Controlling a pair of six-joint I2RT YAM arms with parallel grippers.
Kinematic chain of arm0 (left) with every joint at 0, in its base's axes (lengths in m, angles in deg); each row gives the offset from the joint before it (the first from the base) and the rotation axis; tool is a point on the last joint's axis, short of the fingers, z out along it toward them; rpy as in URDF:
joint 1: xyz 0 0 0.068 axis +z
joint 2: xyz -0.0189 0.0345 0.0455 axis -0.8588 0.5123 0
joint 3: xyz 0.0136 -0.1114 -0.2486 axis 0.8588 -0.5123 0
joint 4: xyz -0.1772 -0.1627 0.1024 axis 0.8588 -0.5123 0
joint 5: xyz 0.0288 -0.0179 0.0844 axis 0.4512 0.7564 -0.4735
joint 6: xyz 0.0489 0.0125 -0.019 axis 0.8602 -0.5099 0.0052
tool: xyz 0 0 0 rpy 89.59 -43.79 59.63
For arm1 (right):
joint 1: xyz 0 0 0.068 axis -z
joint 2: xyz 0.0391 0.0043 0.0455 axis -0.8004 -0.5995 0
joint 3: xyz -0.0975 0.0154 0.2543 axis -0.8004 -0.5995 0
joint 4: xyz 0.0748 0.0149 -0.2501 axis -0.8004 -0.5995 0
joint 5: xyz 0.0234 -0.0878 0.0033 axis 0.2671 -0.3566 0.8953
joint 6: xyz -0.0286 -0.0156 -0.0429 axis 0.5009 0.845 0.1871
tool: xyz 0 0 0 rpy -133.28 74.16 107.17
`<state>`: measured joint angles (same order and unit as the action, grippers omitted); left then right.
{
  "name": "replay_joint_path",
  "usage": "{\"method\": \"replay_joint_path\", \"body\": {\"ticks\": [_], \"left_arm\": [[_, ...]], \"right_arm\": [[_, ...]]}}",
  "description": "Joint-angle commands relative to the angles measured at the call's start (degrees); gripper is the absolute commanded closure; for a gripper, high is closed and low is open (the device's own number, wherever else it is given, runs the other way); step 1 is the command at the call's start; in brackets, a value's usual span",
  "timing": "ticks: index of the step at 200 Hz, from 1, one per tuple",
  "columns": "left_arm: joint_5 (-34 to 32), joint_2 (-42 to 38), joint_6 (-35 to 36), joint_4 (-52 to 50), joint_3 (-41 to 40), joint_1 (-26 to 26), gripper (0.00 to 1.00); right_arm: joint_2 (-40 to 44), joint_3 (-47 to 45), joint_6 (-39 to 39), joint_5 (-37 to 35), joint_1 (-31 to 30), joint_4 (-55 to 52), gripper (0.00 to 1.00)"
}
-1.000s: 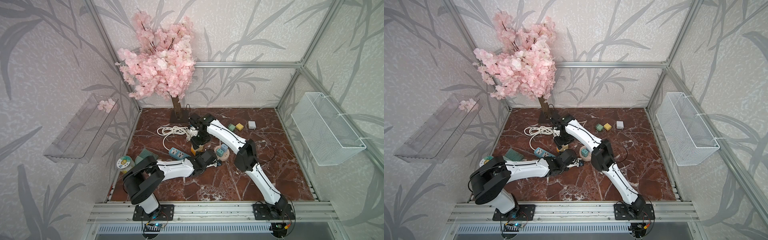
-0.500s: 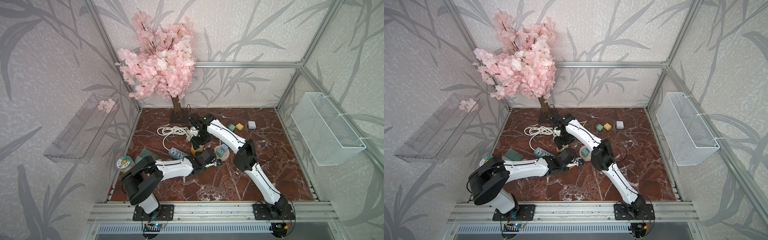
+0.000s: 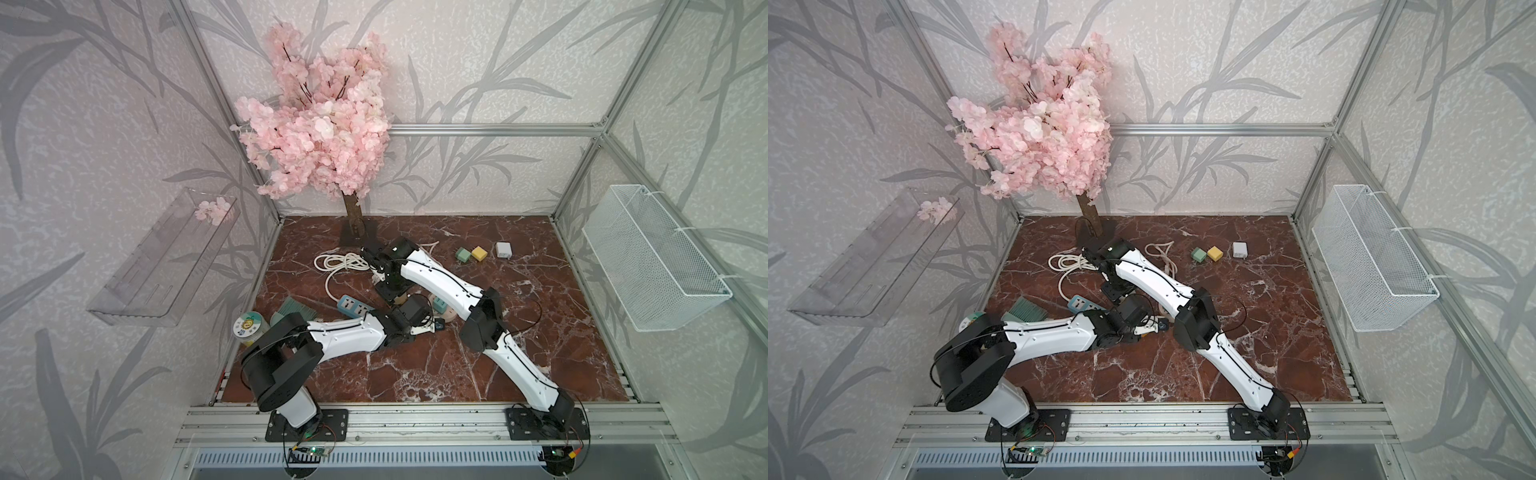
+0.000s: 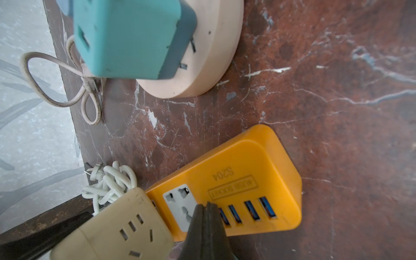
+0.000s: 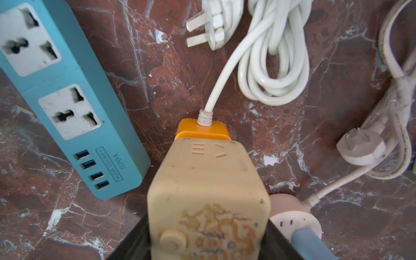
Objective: Pull the plug off the socket
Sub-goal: Remove the plug from the socket.
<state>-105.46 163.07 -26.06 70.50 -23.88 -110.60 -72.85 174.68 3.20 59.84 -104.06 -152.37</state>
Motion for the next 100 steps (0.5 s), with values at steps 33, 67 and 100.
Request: {"method": "replay_joint_path", "body": {"ticks": [33, 67, 100], "left_arm": [[6.0, 5.3, -0.6, -11.8, -4.6, 0.9, 1.00], [6.1, 5.7, -0.6, -11.1, -5.3, 0.9, 1.00], [6.7, 5.7, -0.7, -11.3, -5.7, 0.9, 1.00]], "right_arm": [[5.7, -2.9, 1.6, 21.6, 6.5, 2.3, 1.00], [5.9, -4.1, 0.3, 28.5, 8.4, 3.5, 1.00], [7.2, -3.6, 0.0, 14.5, 6.1, 2.3, 1.00]]}}
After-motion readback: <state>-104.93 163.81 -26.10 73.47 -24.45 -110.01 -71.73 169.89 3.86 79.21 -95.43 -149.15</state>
